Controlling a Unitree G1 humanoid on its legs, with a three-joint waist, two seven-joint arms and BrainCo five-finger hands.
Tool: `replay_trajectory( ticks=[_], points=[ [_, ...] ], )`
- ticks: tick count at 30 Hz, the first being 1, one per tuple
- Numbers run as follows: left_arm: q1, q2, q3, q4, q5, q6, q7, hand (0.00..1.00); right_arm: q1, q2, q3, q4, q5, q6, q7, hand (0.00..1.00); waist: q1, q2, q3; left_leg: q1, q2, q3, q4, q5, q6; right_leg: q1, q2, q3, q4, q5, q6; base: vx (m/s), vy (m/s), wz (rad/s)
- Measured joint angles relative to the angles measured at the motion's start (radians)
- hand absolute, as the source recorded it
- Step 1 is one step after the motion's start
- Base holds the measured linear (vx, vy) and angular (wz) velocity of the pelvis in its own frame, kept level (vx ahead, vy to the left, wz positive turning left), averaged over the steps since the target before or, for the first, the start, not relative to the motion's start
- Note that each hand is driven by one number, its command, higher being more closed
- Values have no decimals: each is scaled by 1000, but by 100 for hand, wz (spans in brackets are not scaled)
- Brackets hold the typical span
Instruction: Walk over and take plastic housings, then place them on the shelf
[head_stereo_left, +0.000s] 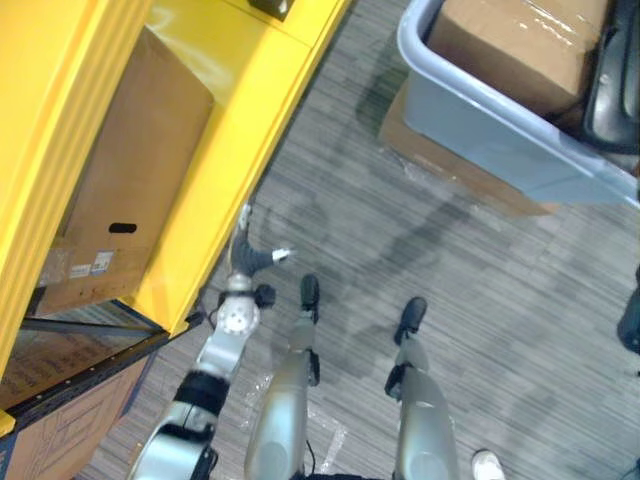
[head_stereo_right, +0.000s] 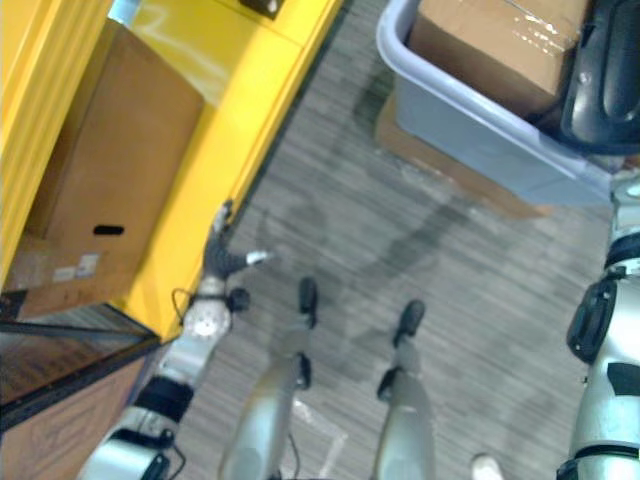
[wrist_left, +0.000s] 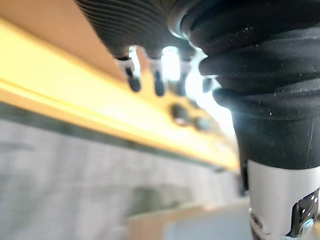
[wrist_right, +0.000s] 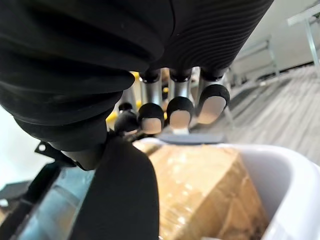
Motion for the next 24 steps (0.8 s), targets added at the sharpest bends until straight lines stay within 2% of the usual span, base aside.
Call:
replay_trajectory(
  ticks=[4, 9, 16, 24],
  points=[
    [-143, -5, -38, 11, -48, -1, 13, 0, -24, 45, 0, -17, -1, 1, -21, 100, -10, -1, 0, 1, 7, 18, 8, 0, 0, -4, 5, 14, -3, 7, -3, -30, -23, -12],
    [-305, -33, -60, 157, -131, 0, 18, 0, -70, 101, -1, -32, -16, 9, -25, 100, -38, -4, 1, 2, 10, 34, 17, 0, 0, -4, 8, 32, -17, 21, -2, -43, -18, -11],
    [-479, -91, -69, 367, -278, 1, 12, 0, -98, 182, -1, -32, -21, 10, -43, 100, -66, -55, 3, 4, 15, 64, 19, -3, -3, -21, 11, 69, -22, 30, 0, -41, -19, -11],
    [-550, -99, -66, 400, -329, 1, 13, 0, -128, 229, 33, -47, -40, 9, -107, 100, -87, -64, 6, -4, 15, 83, 19, -6, -6, -39, 11, 90, -22, 38, 4, -36, -21, -7]
  ],
)
